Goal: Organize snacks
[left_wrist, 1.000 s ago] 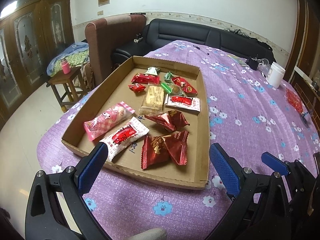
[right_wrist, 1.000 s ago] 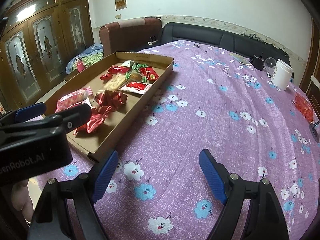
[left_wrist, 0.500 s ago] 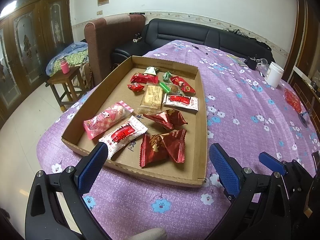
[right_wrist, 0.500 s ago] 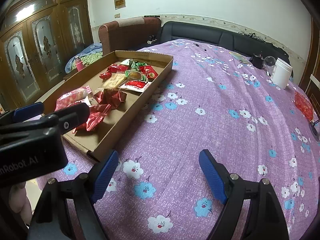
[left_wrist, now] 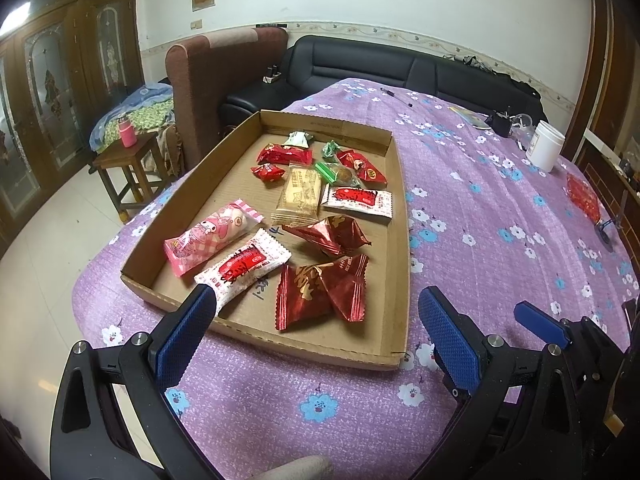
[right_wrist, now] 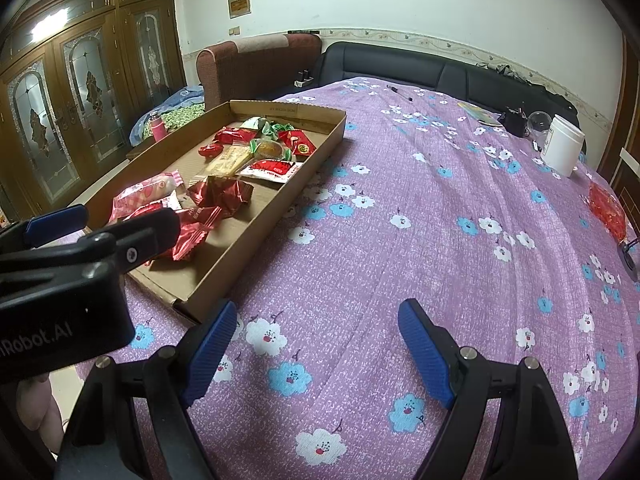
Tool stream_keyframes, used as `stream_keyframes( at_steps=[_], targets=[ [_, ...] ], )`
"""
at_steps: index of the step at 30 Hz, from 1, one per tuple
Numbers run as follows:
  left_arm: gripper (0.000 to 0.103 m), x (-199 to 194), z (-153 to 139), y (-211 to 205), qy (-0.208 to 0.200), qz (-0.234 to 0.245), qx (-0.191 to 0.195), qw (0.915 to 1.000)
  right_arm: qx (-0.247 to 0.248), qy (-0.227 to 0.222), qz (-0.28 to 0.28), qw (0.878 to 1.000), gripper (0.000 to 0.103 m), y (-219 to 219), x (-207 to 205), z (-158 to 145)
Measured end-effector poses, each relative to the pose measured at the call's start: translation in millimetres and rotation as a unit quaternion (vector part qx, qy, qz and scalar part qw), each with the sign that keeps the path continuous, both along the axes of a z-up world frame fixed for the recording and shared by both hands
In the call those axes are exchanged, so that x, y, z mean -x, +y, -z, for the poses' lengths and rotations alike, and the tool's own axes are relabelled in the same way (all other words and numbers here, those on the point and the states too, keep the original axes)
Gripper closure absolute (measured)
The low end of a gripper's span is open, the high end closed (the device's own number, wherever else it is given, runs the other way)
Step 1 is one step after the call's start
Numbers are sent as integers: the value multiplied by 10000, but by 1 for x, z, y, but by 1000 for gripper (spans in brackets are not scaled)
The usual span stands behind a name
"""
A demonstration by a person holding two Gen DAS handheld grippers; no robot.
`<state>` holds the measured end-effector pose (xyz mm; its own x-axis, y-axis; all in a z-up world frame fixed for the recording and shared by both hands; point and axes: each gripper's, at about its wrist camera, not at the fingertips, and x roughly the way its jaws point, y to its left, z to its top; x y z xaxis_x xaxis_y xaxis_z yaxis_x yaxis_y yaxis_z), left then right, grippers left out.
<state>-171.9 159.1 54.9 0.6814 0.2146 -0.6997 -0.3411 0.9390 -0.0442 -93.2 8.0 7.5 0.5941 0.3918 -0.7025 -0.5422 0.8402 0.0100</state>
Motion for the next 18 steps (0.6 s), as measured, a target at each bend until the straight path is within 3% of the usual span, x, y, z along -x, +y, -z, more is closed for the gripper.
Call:
stream_keyframes(
  at_steps=[18],
  targets=[
    [1, -2, 3, 3, 76, 88, 59, 9999, -2, 10, 2, 10000, 18, 0, 0, 1]
  ],
)
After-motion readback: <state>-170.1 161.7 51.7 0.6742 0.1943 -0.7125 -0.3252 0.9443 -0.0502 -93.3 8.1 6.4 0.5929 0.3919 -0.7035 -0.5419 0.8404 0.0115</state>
